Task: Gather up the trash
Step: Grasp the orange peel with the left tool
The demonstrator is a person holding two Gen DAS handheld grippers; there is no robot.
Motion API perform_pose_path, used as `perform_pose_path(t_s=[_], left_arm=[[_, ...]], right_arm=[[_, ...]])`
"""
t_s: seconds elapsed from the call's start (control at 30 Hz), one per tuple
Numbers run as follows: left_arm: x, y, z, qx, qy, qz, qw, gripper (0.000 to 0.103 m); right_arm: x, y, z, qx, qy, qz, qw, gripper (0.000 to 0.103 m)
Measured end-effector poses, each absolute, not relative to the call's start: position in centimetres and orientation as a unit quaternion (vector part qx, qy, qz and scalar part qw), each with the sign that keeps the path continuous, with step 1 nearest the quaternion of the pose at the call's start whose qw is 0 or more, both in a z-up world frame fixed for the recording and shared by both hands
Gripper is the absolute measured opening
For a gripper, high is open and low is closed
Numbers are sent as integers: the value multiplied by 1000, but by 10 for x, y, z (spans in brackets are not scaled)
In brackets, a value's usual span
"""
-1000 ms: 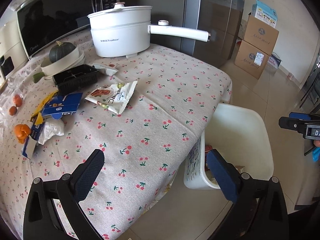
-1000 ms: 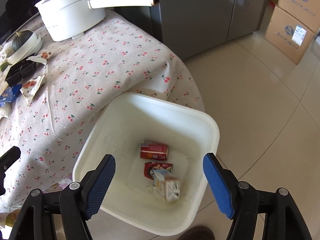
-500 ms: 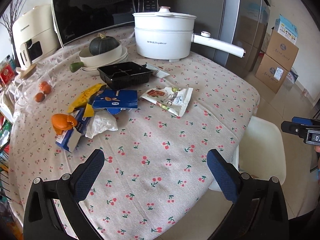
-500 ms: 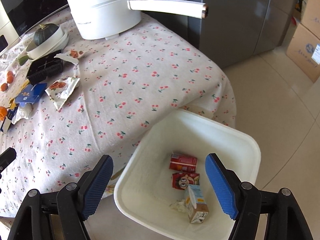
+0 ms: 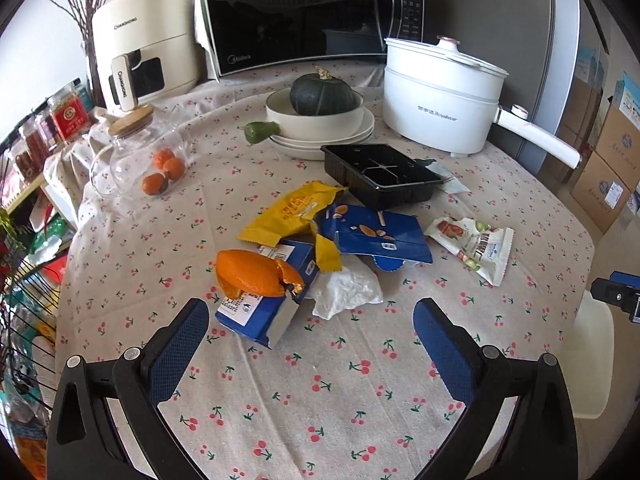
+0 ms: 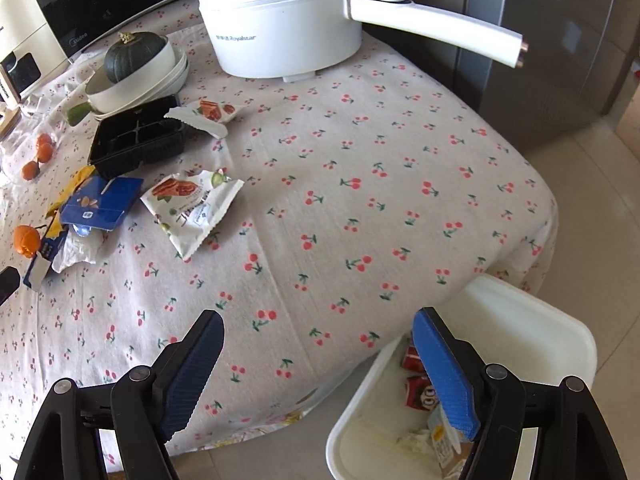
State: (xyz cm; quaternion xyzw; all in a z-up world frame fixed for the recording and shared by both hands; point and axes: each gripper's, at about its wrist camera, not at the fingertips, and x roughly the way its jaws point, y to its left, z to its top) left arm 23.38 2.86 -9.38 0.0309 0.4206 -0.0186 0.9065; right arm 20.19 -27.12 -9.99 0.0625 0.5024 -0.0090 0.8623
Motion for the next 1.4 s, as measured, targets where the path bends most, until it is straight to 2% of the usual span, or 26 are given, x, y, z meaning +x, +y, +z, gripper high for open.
perform_pose_path(t_s=[0.2,0.37,0.6,0.7,0.77,0.83,0.87,0.93,0.97,1.0,1.2,1.4], left_arm=[[263,58,-113,-34,437,-13,899,100],[280,73,-130,-84,443,-19,892,84],[291,82,-142,-109,439,-8,892,73],[292,87,-142,-115,434,-6,894,65],[292,89,-143,-119,436,-7,892,47],[293,89,-144,-117,439,-6,891,43],[292,90,-144,-116,440,-6,890,41],[292,88,-144,-110,444,-7,889,37],[292,88,-143,-108,445,-8,889,35],[291,87,-142,-106,447,-7,888,35],[285,82,-132,-95,452,-18,887,30],[272,75,-116,-85,443,-35,892,28]], right_arm=[[239,-254,-121,109,512,2,852,82],[264,-239,-142,137,510,9,849,81],[282,-227,-162,140,494,-3,858,81],[285,-222,-162,130,479,-10,868,79],[287,-218,-163,122,473,-15,873,73],[287,-217,-163,113,468,-17,876,56],[287,-217,-163,114,467,-13,877,51],[288,-218,-163,125,470,4,874,30],[289,-218,-163,132,472,12,872,24],[288,-218,-163,135,475,17,869,14],[281,-223,-150,140,470,38,871,7],[267,-222,-128,109,457,54,881,6]])
